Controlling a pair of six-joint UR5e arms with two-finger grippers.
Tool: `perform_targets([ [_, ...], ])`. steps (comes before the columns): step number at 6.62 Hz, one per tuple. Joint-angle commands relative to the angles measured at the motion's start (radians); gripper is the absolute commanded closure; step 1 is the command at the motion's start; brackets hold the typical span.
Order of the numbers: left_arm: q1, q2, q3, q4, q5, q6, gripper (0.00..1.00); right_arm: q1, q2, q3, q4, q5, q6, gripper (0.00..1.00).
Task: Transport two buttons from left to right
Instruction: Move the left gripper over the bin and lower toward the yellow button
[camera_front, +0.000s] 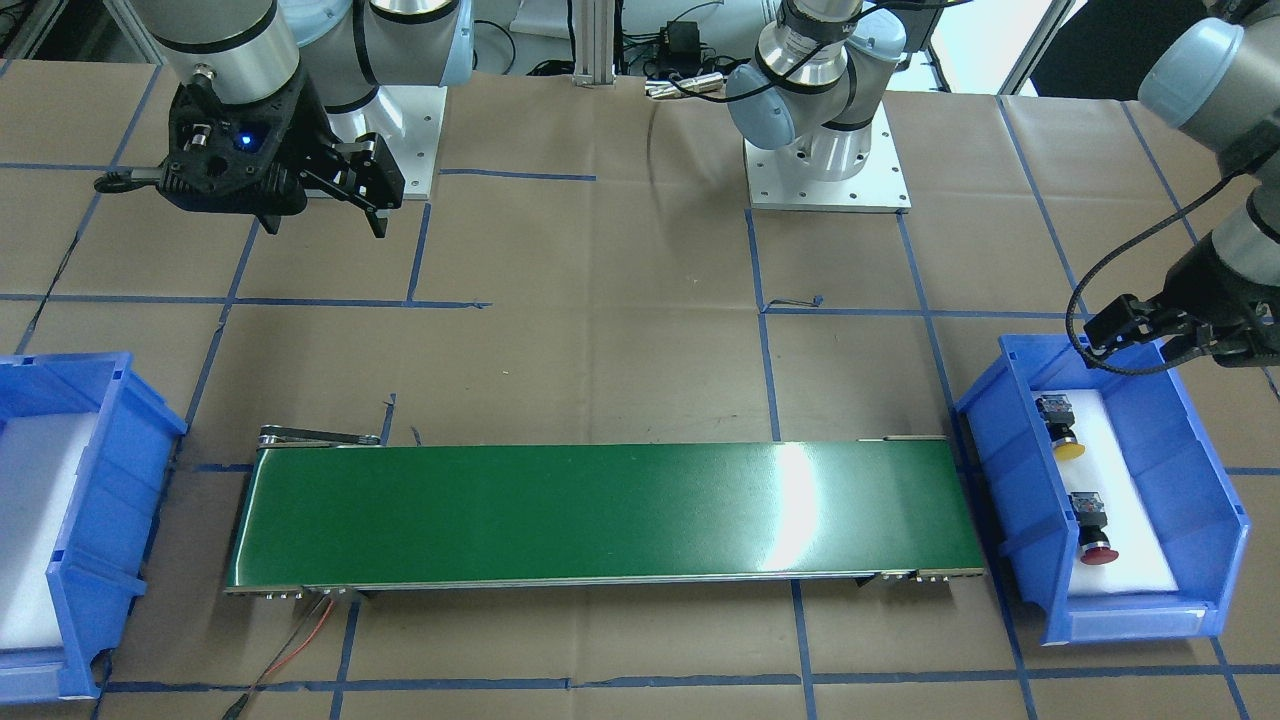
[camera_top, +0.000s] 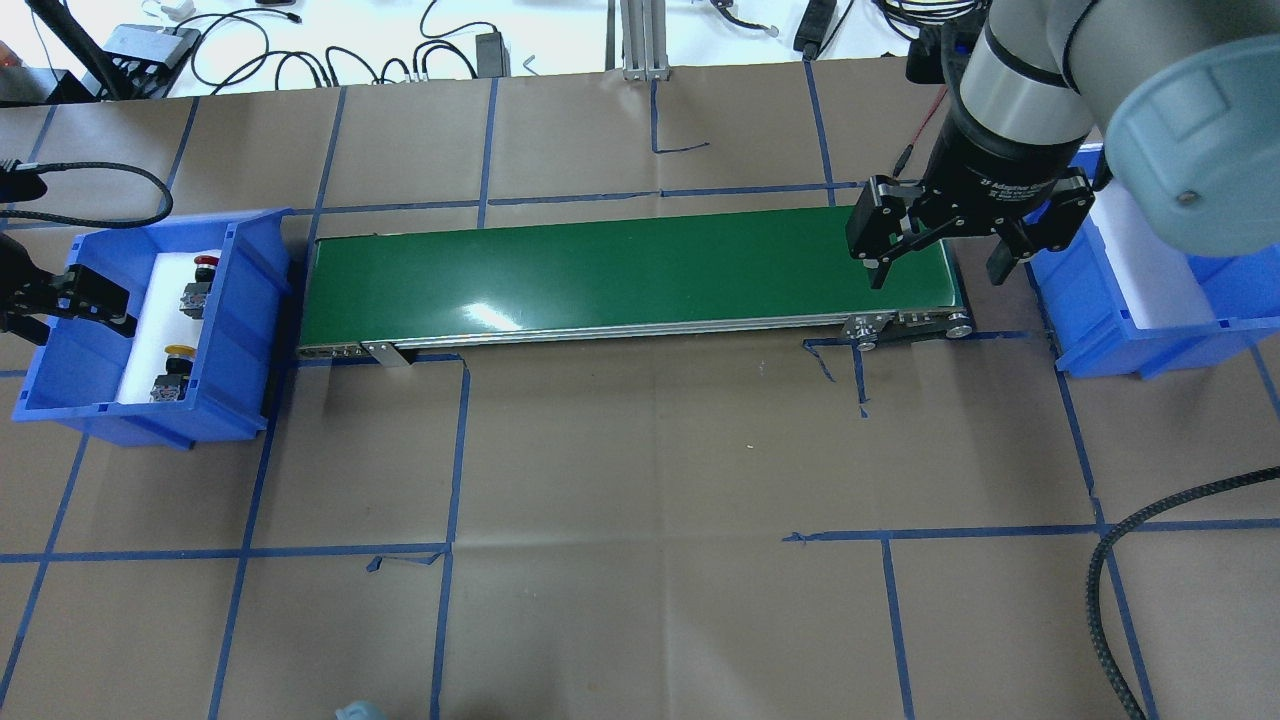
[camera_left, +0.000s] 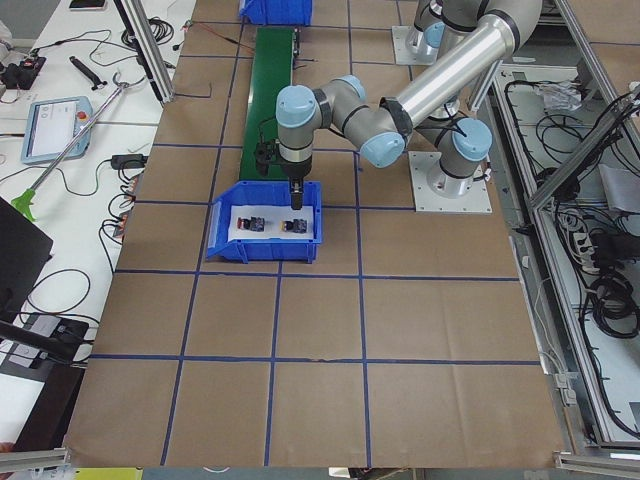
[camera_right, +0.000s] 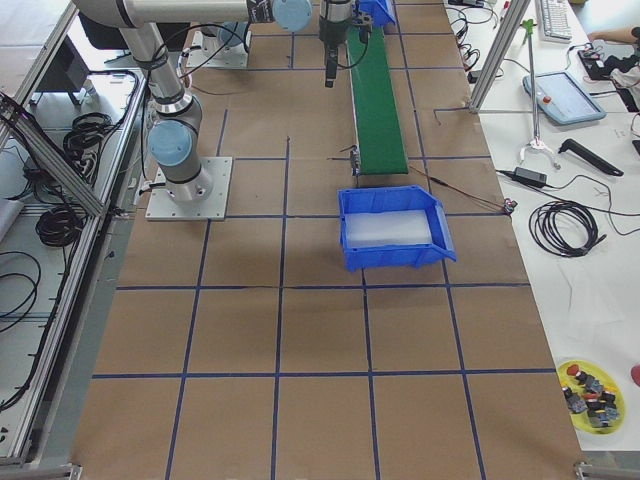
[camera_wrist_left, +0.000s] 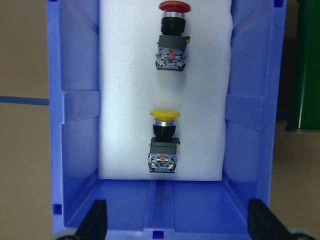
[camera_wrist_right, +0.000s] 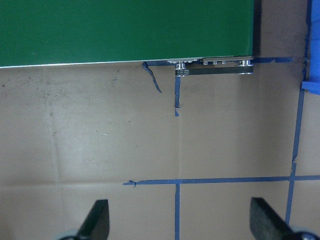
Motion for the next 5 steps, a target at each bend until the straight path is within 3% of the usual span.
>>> perform_targets([
  [1,-0.010,-0.082,-0.010,0.068,-0.003,0.019,0.01,0.000,0.000,0.001,0.000,0.000,0.000,0.00],
  [4,-0.009,-0.161,-0.028,0.155,-0.003,0.065,0.01,0.000,0.002,0.001,0.000,0.000,0.000,0.00],
  [5,-0.008,-0.162,-0.084,0.230,-0.003,0.066,0.01,0.000,0.002,0.001,0.000,0.000,0.000,0.00],
])
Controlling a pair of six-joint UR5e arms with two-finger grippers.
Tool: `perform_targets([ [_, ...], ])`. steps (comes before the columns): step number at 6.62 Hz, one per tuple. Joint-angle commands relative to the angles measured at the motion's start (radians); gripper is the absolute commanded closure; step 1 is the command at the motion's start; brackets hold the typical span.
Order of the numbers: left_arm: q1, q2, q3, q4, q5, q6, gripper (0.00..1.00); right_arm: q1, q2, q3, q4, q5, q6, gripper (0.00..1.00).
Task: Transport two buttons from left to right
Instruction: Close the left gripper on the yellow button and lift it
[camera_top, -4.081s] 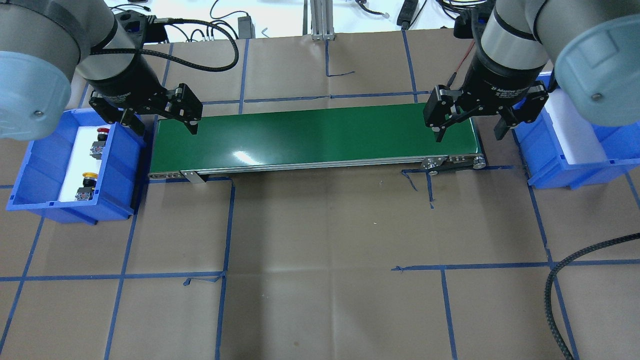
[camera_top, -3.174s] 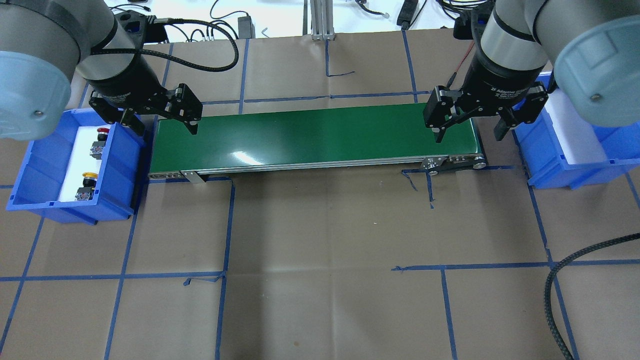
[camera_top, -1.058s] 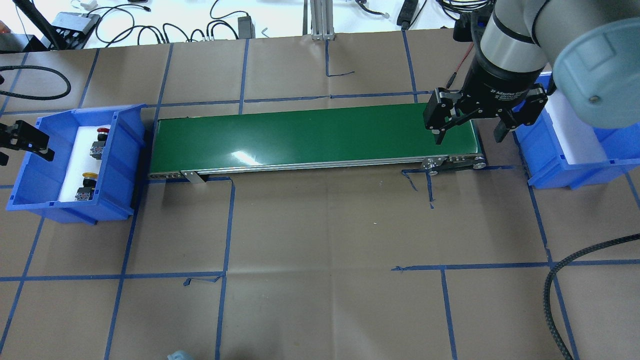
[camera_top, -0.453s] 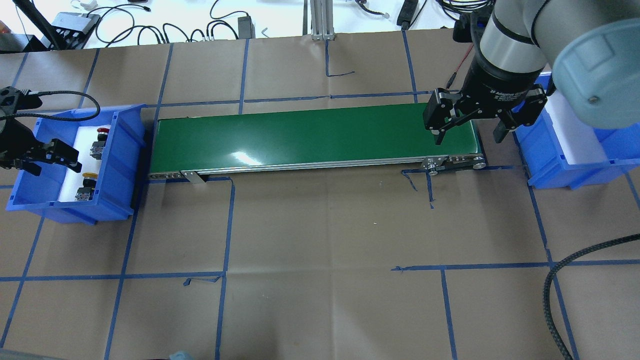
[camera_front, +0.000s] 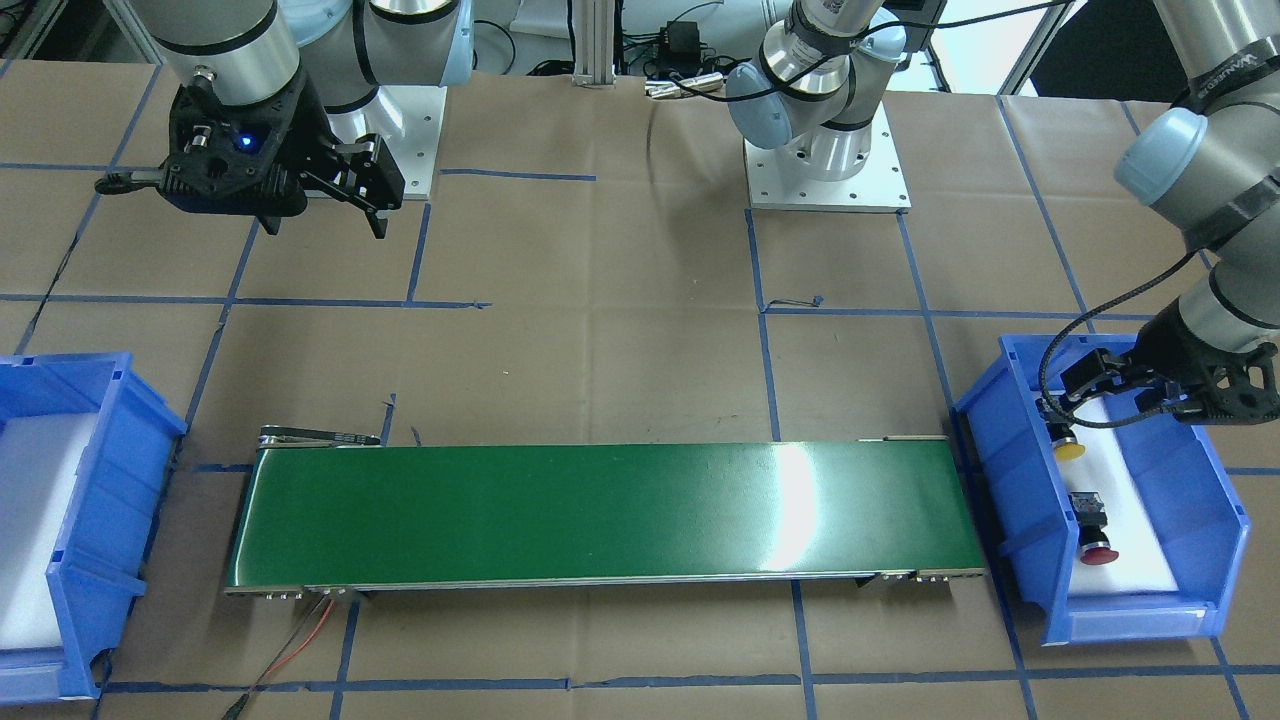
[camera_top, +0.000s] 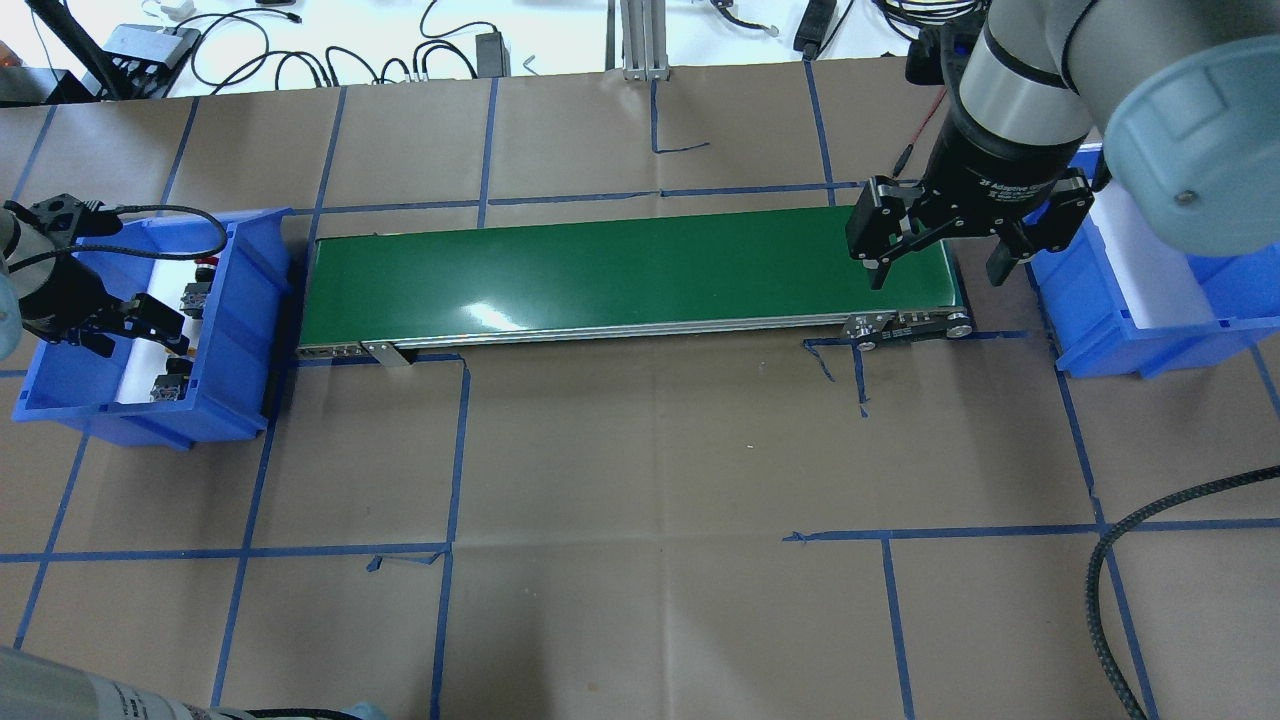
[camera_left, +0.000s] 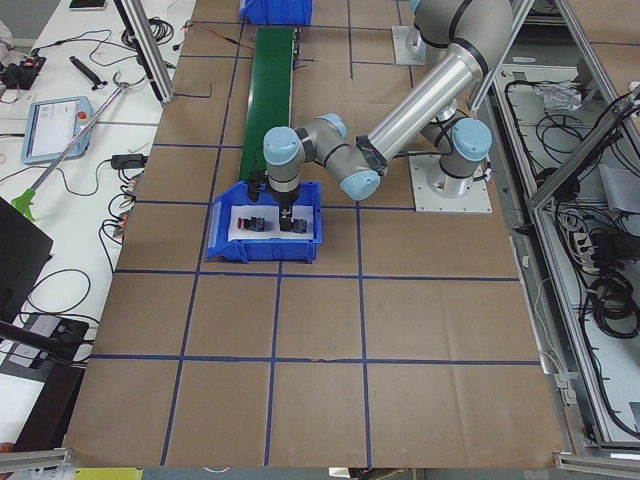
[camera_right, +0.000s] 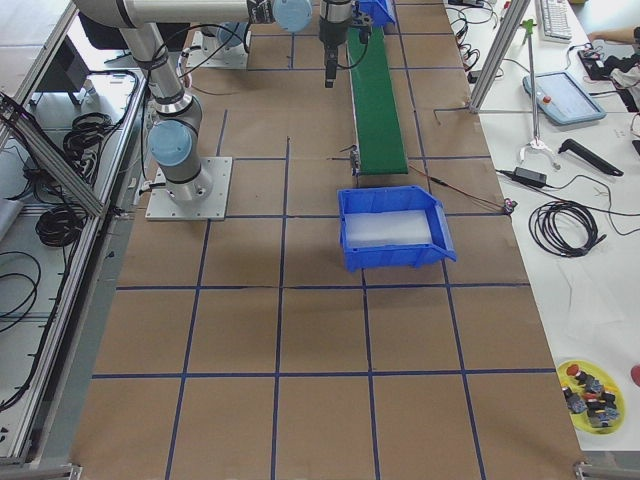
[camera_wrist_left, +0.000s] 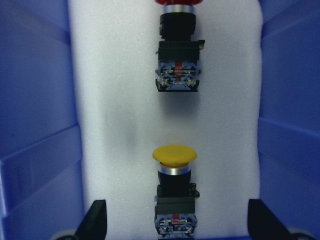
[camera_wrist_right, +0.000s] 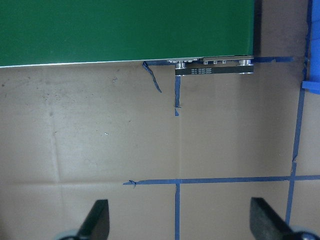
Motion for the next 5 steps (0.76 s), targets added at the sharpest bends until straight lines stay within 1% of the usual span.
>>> perform_targets([
  [1,0.002,-0.017,-0.074,0.108,0.002,0.004,0.01,0.000,0.000,0.000,0.000,0.000,0.000,0.00],
  [5,0.005,-0.049,-0.077,0.110,0.013,0.015,0.01,-0.002,0.000,0.000,0.000,0.002,0.000,0.00],
])
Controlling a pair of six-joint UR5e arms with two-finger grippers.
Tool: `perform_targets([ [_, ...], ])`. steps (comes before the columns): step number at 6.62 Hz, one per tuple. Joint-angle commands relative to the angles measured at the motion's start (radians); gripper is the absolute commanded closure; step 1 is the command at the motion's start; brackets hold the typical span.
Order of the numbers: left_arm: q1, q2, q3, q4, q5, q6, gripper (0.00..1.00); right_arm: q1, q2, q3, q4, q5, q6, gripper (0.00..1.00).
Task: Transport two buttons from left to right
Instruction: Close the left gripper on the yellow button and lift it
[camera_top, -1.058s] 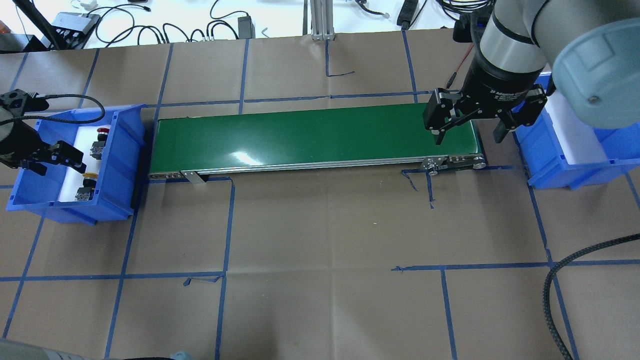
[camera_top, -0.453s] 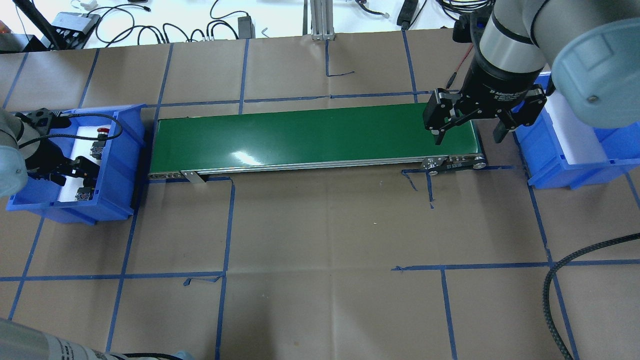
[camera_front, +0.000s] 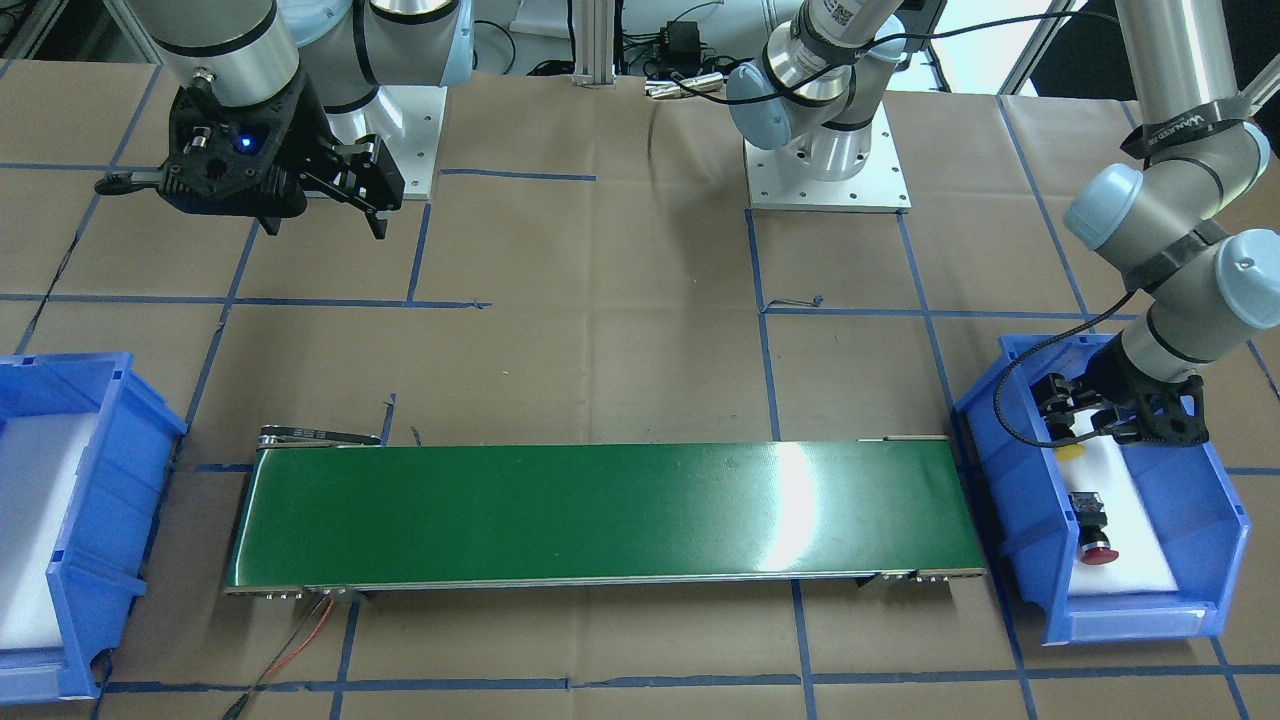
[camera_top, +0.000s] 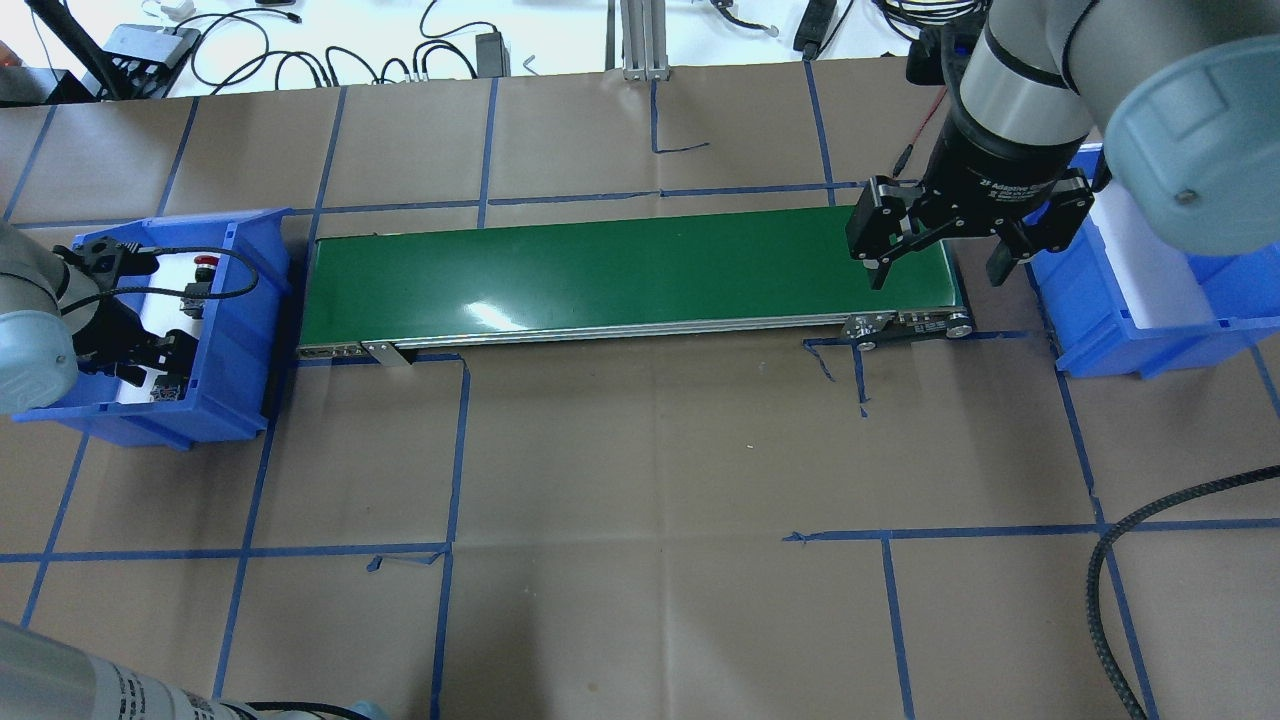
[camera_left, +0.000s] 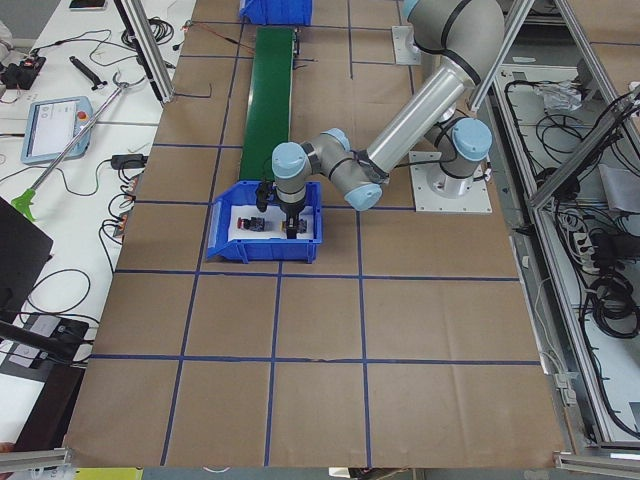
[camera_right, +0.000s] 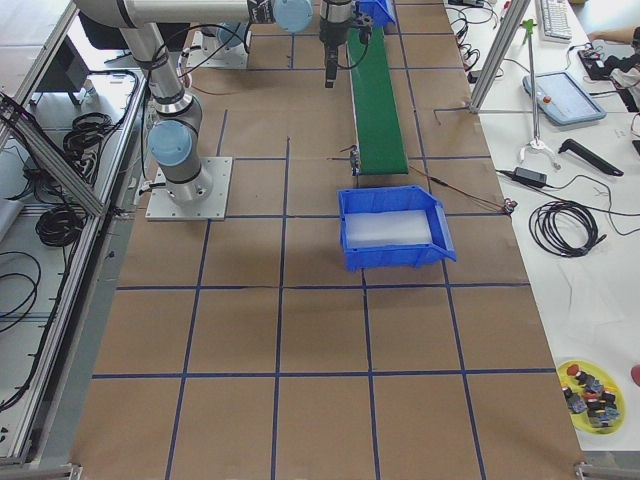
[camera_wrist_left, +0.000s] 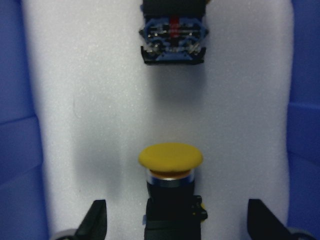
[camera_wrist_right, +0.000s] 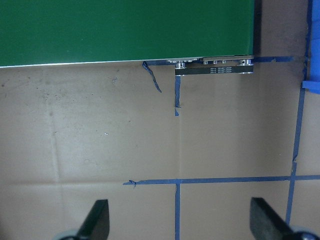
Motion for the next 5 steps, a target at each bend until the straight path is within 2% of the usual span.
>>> perform_targets([
  [1,0.000,-0.003,0.001,0.002,0.001,0.001,0.08,0.000,0.002,0.000,0.000,0.000,0.000,0.00],
  [2,0.002,-0.003,0.004,0.002,0.001,-0.001,0.36,0.000,0.002,0.000,0.000,0.002,0.000,0.00],
  [4,0.002,-0.003,0.003,0.002,0.000,-0.011,0.77,0.000,0.002,0.000,0.000,0.002,0.000,0.00],
  [5,0.002,-0.002,0.018,-0.002,0.001,-0.013,0.94,0.000,0.002,0.000,0.000,0.002,0.000,0.00],
])
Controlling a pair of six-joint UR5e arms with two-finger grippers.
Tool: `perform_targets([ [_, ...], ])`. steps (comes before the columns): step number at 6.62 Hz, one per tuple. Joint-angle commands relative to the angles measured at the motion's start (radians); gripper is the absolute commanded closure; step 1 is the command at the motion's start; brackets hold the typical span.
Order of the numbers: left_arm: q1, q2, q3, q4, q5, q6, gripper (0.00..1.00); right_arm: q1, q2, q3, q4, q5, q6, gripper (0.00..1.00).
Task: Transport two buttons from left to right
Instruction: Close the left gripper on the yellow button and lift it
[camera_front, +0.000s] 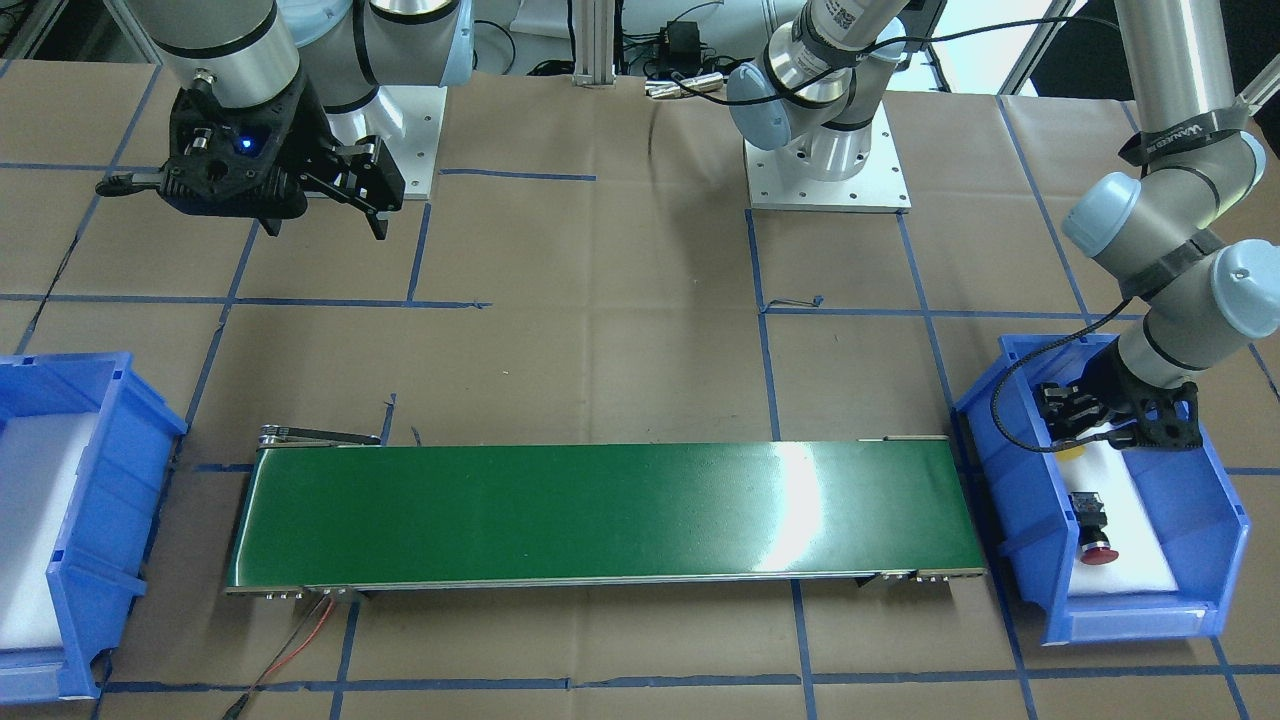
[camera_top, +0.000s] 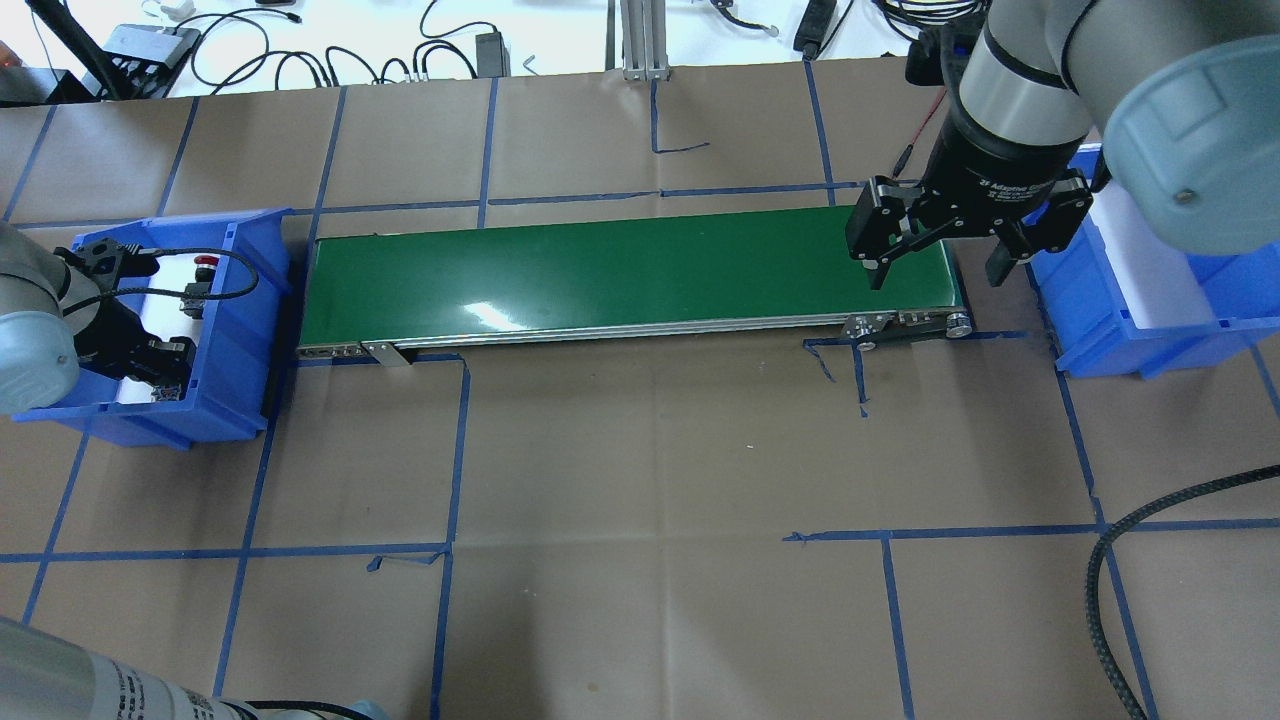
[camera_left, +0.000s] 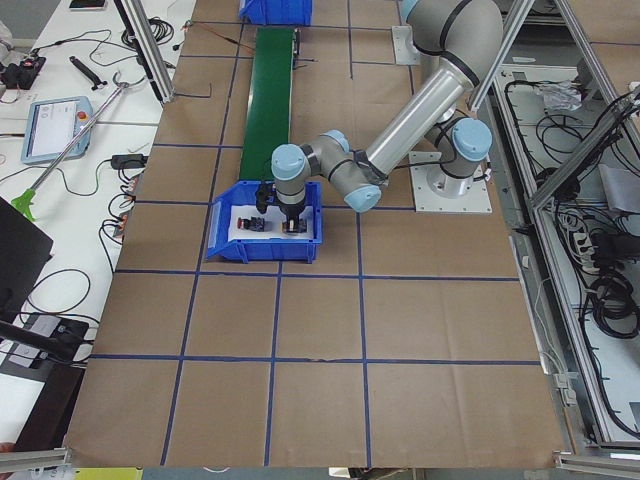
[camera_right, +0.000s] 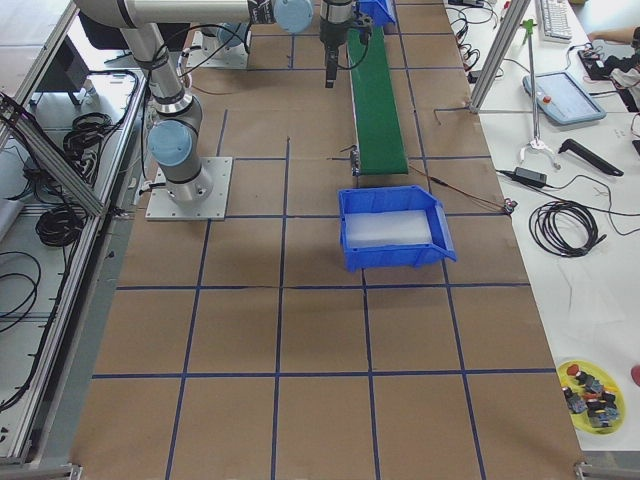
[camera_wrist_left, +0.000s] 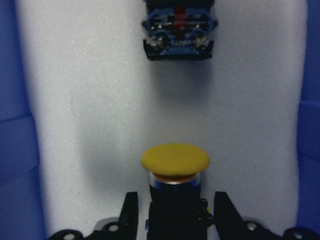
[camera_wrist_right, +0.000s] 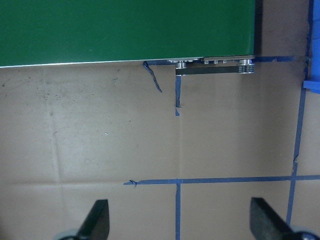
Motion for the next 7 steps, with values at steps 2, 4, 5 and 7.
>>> perform_targets([
  [2,0.000,0.052,0.041,-0.022,0.001,-0.007,0.97,0.000,0.000,0.000,0.000,0.000,0.000,0.00],
  [4,-0.005,0.118,0.181,-0.254,0.001,-0.002,0.97,0.000,0.000,0.000,0.000,0.000,0.000,0.00],
  [5,-0.009,0.138,0.263,-0.378,0.001,-0.005,0.97,0.000,0.000,0.000,0.000,0.000,0.000,0.00],
  [7,-0.056,0.141,0.375,-0.495,-0.002,-0.046,0.95,0.000,0.000,0.000,0.000,0.000,0.000,0.00],
])
